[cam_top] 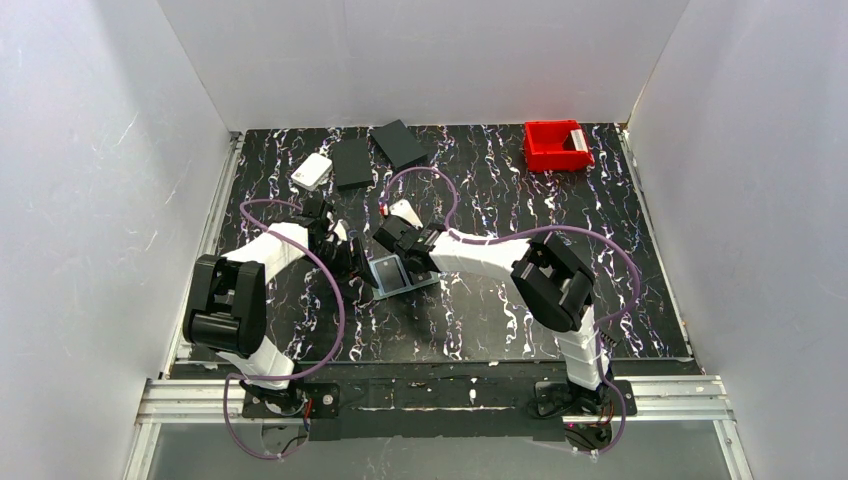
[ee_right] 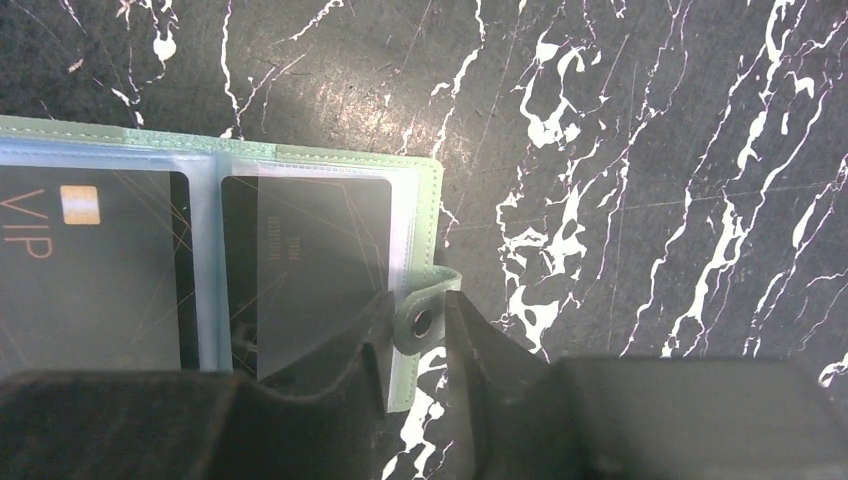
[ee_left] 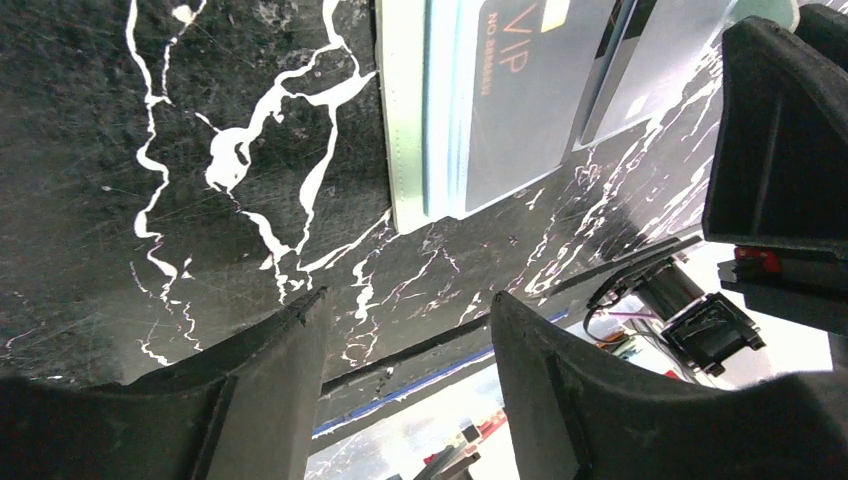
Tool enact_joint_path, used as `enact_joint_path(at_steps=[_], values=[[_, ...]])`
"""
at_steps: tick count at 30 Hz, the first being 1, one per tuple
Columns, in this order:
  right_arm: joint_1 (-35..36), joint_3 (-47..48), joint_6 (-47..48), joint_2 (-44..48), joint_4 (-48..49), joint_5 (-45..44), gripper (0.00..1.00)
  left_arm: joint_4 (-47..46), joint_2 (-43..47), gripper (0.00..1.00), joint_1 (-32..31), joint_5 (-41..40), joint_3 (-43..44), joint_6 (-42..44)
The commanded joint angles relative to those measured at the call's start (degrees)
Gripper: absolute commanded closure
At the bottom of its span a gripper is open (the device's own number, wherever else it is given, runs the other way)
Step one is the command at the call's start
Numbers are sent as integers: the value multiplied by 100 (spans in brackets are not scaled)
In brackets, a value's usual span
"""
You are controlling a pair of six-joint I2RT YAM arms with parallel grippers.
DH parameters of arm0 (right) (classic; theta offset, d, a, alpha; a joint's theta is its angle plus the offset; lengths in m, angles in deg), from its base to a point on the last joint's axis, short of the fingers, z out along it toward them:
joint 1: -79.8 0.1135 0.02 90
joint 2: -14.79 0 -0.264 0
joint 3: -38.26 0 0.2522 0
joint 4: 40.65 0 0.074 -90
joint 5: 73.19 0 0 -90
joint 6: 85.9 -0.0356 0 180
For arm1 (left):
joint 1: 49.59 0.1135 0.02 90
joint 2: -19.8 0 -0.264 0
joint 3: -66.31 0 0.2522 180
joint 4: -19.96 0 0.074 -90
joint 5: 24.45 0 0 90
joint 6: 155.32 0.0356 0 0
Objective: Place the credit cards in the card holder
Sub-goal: Close the card holder at the center of the board.
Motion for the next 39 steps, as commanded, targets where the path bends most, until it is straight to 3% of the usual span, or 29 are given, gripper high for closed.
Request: enact_joint_path(at_steps=[1, 4, 5, 11, 17, 24, 32, 39], values=[[4, -25, 112, 101, 244, -202, 75, -270, 129, 43, 13, 343, -119, -178], [4, -101, 202, 176, 423, -277, 98, -592, 146, 41, 14, 422, -272, -361], [4, -162, 220, 248, 495, -288, 99, -725, 142, 40, 17, 432, -342, -453], [-78, -822, 276, 837, 1186, 306, 99, -1772, 235, 28, 54, 280, -971, -1264], [-489, -1241, -54, 876, 1484, 1319, 99, -2620, 170, 20, 57, 179, -1338, -1479], [-1153, -1955, -558, 970, 2355, 2838, 99, -3833, -199, 19, 50, 597, -1469, -1741], [-1349, -2157, -795, 769, 2832, 3937, 99, -4196, 93, 20, -82, 949, -1091, -1651], [-1425, -2432, -1394, 647, 3478, 4537, 99, -4475, 283, 20, -604, 1018, -688, -2018]])
